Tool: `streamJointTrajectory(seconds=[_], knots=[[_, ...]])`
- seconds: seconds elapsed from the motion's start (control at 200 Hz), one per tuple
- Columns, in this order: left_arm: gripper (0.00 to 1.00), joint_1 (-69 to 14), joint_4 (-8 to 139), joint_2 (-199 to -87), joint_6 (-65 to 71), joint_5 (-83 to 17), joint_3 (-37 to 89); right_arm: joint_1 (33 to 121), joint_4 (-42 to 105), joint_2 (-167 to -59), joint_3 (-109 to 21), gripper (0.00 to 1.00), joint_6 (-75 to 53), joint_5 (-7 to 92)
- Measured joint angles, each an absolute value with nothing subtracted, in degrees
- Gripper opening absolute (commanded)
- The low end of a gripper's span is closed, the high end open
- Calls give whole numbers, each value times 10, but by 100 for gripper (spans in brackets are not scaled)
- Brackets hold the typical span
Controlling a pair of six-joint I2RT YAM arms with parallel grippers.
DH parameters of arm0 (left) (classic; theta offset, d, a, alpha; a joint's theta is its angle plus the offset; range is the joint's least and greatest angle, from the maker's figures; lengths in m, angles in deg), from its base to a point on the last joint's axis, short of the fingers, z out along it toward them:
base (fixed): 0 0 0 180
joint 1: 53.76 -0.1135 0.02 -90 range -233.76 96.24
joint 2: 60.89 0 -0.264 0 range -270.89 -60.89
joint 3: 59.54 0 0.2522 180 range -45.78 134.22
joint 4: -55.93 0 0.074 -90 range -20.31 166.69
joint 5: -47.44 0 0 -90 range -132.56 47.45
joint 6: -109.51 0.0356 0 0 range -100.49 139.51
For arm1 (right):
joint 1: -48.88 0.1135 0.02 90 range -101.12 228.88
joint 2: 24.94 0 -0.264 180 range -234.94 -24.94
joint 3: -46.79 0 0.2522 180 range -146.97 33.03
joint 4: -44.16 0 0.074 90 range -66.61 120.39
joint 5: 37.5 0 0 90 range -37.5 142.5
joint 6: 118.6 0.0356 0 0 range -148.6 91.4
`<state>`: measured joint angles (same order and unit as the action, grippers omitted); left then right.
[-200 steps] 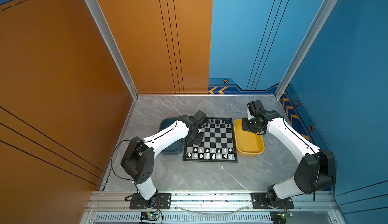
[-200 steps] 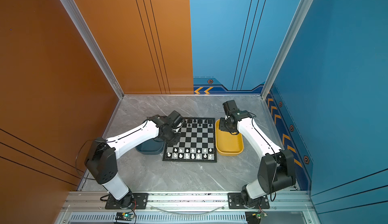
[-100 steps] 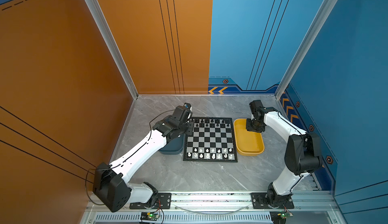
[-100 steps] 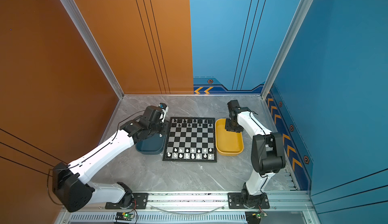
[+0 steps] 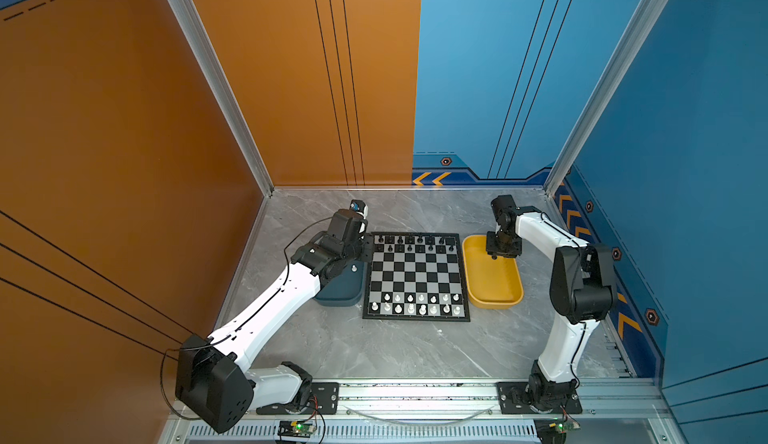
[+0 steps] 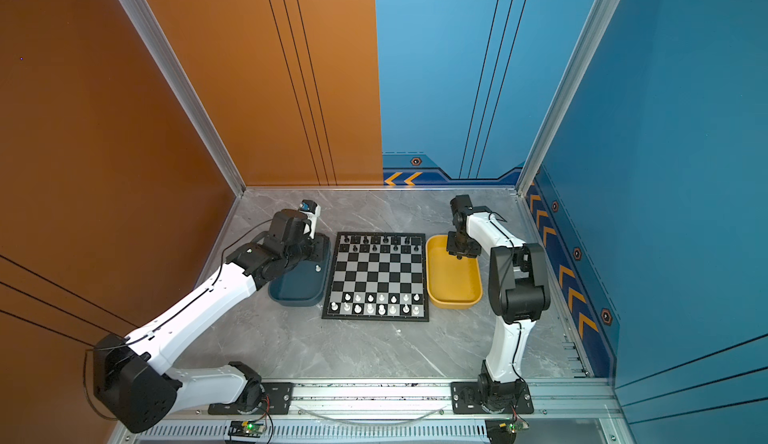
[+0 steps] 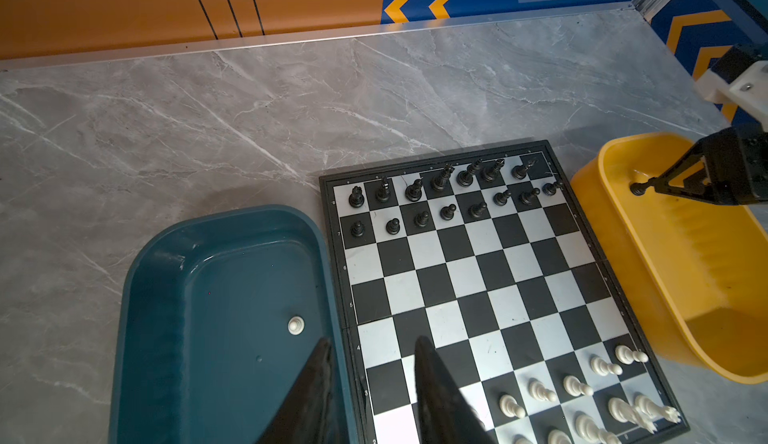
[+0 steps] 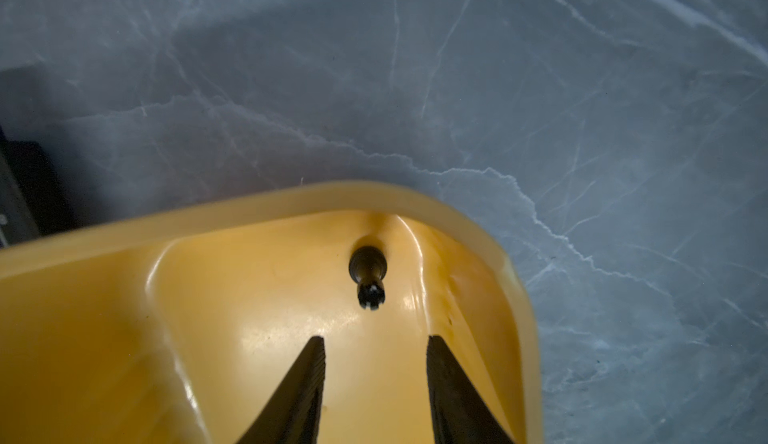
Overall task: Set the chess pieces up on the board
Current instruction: 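Close the right gripper on the black pawn in the yellow tray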
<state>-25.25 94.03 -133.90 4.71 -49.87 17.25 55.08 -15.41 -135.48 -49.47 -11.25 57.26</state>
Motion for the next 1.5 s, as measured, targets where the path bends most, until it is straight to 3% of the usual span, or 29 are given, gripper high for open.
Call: streamJointTrajectory(seconds=[0.841,1.502], knots=[[35,-254,932,-1329,39,-498,170,541,-139,-1396,-507,25,-113,557],[35,-254,932,-1329,36,-494,170,537,-135,-1400,-510,2,-113,551]])
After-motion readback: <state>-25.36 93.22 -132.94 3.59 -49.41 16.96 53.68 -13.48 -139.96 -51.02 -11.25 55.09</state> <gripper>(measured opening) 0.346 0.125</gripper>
